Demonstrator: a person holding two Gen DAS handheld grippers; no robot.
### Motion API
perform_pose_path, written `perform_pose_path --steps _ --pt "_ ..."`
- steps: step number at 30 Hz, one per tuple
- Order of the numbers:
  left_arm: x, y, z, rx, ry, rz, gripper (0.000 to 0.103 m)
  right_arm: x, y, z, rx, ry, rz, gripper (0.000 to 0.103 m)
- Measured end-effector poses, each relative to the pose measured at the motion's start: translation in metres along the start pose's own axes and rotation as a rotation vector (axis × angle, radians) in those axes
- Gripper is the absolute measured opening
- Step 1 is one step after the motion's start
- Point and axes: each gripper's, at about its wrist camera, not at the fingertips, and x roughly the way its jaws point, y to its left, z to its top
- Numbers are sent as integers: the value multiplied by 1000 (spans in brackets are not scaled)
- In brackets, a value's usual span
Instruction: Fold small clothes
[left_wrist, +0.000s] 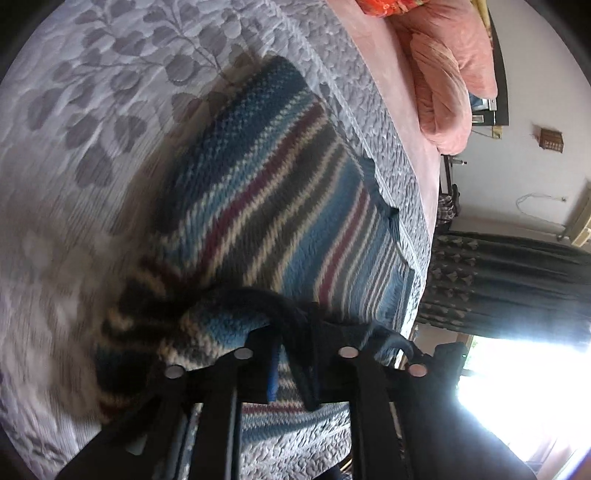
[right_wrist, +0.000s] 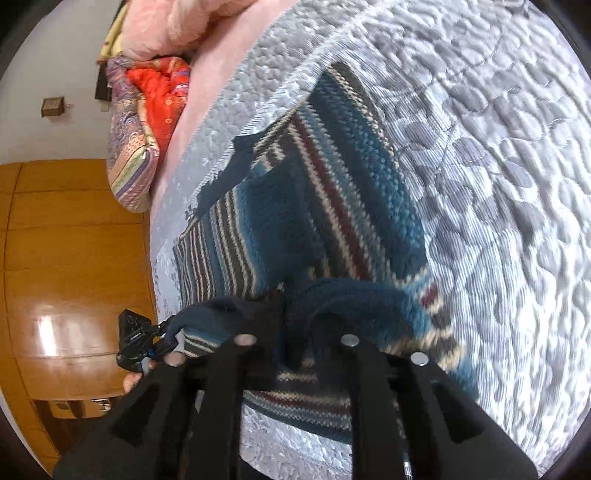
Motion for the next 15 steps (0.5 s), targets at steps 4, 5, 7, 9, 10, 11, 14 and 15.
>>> perform_pose_path --steps 4,5,7,9,10,11,14,15 --pt "-26 -12 -3 81 -78 -20 49 -17 9 9 -16 3 59 40" --pt "-33 -15 -4 112 -97 -11 50 -22 13 10 -36 0 61 40" --pt "-42 -26 -6 193 -121 14 50 -31 21 11 -90 -1 53 41" --pt "-43 -37 -6 274 -125 50 50 -36 33 10 -186 -15 -18 43" --pt "-42 -41 -5 310 -123 70 50 -36 34 11 -210 -15 -41 43" --pt "-39 -43 -3 338 -120 92 51 -34 35 11 -237 -10 -64 44" --pt "-27 -42 4 382 -99 149 52 -22 34 13 -290 2 -143 45" --pt "-21 -41 7 389 -85 168 52 -17 32 15 -295 8 -159 45"
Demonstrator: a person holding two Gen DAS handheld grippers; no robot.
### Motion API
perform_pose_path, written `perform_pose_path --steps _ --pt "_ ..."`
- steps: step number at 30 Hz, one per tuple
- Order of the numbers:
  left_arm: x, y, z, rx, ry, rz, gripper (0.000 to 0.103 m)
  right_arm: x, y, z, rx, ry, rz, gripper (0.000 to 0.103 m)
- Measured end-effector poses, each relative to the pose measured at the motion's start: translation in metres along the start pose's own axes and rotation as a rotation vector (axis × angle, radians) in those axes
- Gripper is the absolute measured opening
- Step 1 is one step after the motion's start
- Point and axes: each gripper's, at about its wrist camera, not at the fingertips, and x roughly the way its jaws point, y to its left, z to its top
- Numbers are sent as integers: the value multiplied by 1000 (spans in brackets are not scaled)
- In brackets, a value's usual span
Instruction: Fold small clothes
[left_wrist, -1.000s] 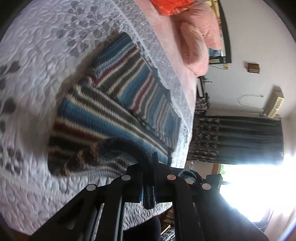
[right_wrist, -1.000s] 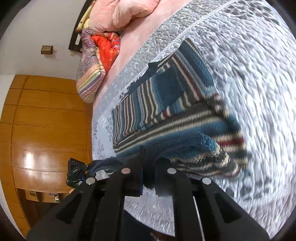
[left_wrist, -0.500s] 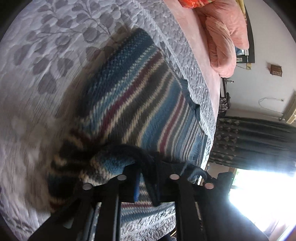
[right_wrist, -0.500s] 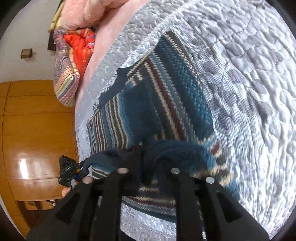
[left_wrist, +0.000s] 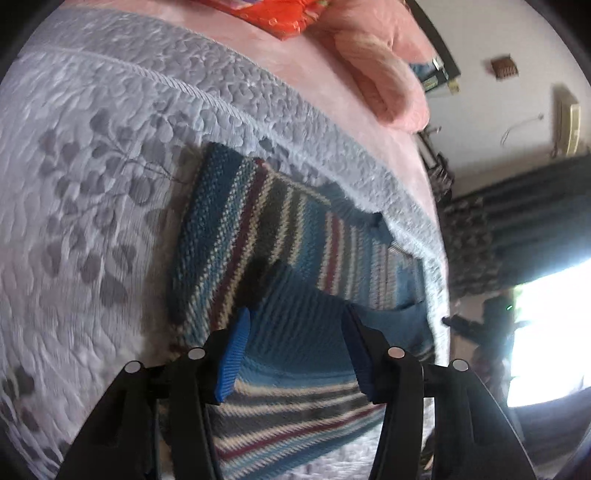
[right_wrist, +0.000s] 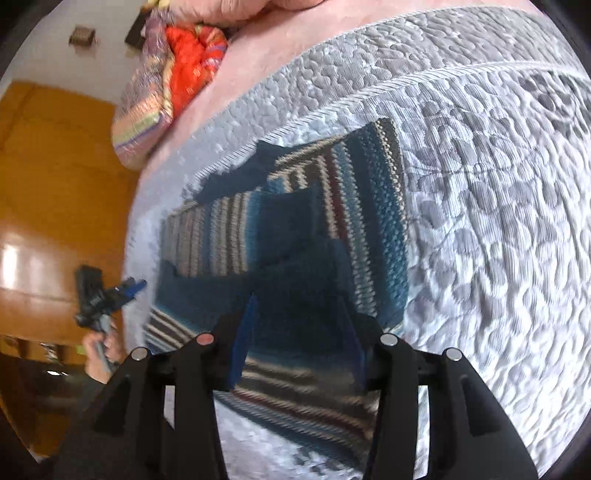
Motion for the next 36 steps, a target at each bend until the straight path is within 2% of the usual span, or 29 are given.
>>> perform_pose_path --steps 6,12,13,14,15,16,18,20,28,31,36 --pt "38 4 4 47 101 64 52 24 -12 5 -6 33 -38 45" --pt "46 0 3 100 125 83 51 32 -20 5 -11 45 -37 44" --pt "46 -3 0 120 129 95 46 33 -18 4 -17 45 -36 44" --pt "48 -6 -2 138 139 97 29 34 -17 2 -32 45 -38 43" --pt "48 -9 -4 155 140 117 27 33 -16 1 -45 42 -45 41" --pt "50 -12 -3 165 135 126 25 31 -14 -1 -59 37 -55 31" --pt "49 -12 -3 159 128 109 10 29 -8 -3 -80 18 -66 21" --pt "41 -14 -5 159 91 94 9 25 -4 -6 -97 3 -63 9" --pt "-14 -47 -15 229 -76 6 8 -20 23 -15 -170 -118 -71 7" --pt "-40 -61 -6 260 -140 -7 8 -44 37 -12 -197 -177 -72 7" --pt "-61 -81 16 299 -202 5 8 -75 56 6 -227 -280 -90 7"
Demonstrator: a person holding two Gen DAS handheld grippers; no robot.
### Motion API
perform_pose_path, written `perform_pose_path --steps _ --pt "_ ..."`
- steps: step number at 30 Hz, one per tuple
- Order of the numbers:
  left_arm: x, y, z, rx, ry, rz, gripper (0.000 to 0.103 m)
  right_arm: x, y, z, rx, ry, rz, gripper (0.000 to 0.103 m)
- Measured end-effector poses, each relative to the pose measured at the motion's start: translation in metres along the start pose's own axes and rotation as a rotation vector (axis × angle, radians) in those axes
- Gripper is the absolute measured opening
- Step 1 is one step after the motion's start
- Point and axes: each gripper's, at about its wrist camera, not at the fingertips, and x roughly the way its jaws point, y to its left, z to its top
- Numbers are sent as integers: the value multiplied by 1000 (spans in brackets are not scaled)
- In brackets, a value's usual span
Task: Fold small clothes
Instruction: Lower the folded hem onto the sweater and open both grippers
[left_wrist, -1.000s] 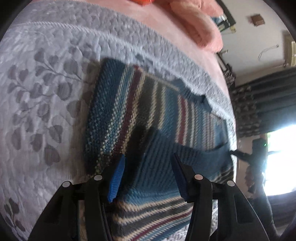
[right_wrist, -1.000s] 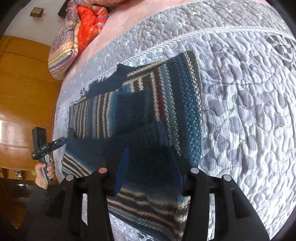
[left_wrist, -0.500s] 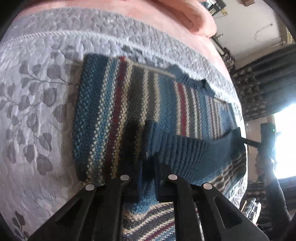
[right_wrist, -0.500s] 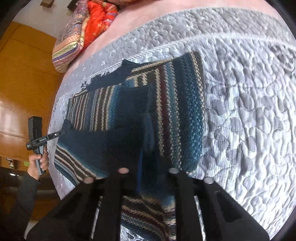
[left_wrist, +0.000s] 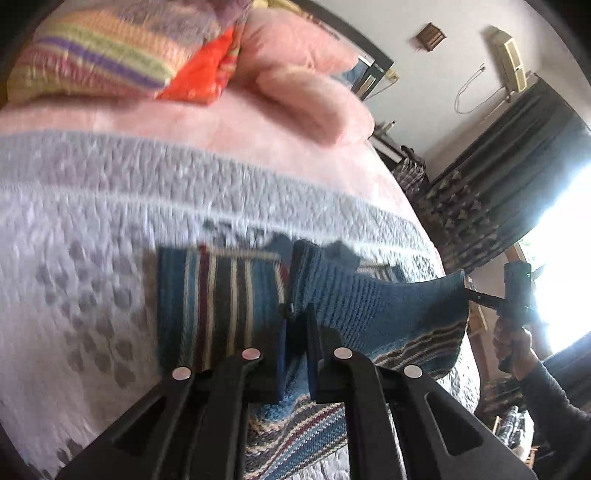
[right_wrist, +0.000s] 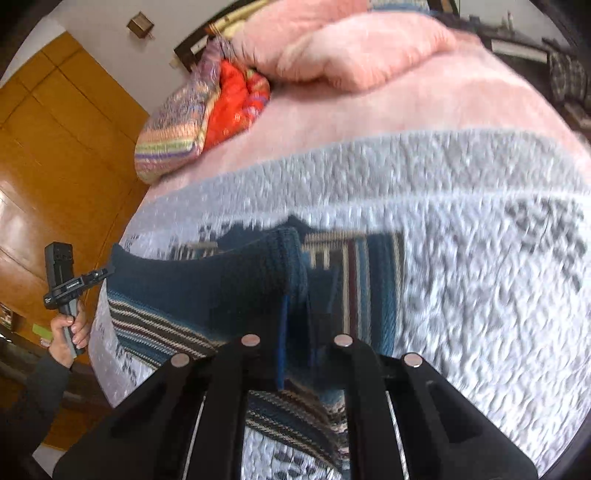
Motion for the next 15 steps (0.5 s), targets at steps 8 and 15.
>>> perform_pose_path --steps 8,15 --pt "14 -2 55 36 -16 56 8 13 1 51 -25 -51 -64 7" --pt "58 18 92 14 25 121 8 62 -18 86 -1 -23 -144 7"
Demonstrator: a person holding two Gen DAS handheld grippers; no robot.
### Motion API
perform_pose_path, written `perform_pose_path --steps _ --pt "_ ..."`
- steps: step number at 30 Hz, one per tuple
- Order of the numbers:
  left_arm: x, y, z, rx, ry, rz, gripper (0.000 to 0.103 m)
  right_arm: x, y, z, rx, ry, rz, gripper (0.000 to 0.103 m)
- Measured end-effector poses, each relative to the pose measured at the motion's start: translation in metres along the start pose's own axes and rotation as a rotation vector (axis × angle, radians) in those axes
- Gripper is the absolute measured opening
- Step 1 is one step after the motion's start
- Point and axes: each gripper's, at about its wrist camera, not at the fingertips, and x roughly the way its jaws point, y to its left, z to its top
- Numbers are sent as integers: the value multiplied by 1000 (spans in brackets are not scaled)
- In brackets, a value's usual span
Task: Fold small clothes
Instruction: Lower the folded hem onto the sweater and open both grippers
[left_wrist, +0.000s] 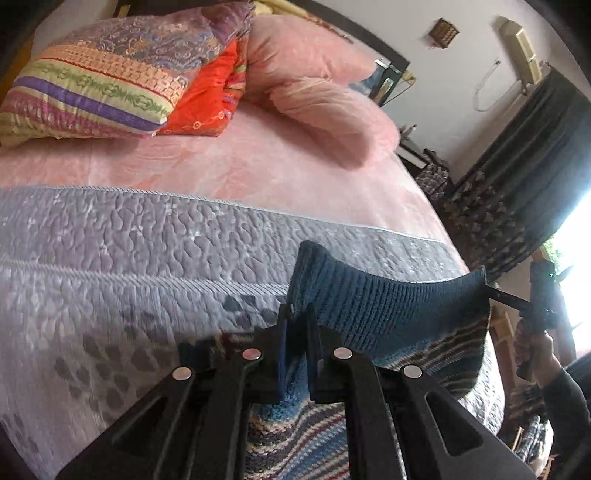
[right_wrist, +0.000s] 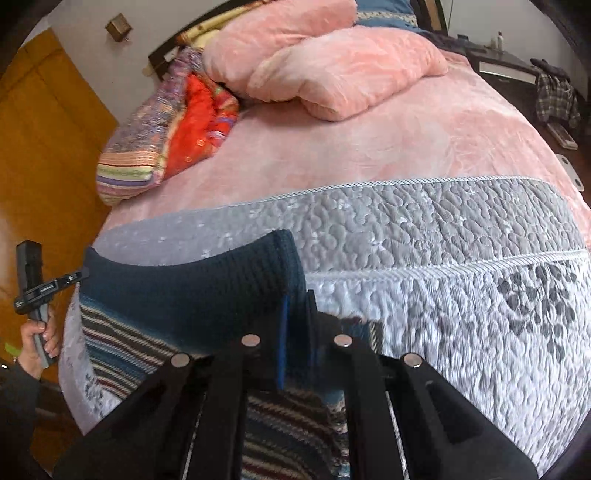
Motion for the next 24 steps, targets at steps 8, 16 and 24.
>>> perform_pose_path --steps 8,16,24 --pt "73 35 12 -76 87 56 8 74 -19 13 31 73 -72 7" --pt "136 70 -7 -135 248 120 8 132 -44 2 85 177 -123 7" --pt "110 72 -6 -172 165 217 28 133 -55 -6 157 165 -108 36"
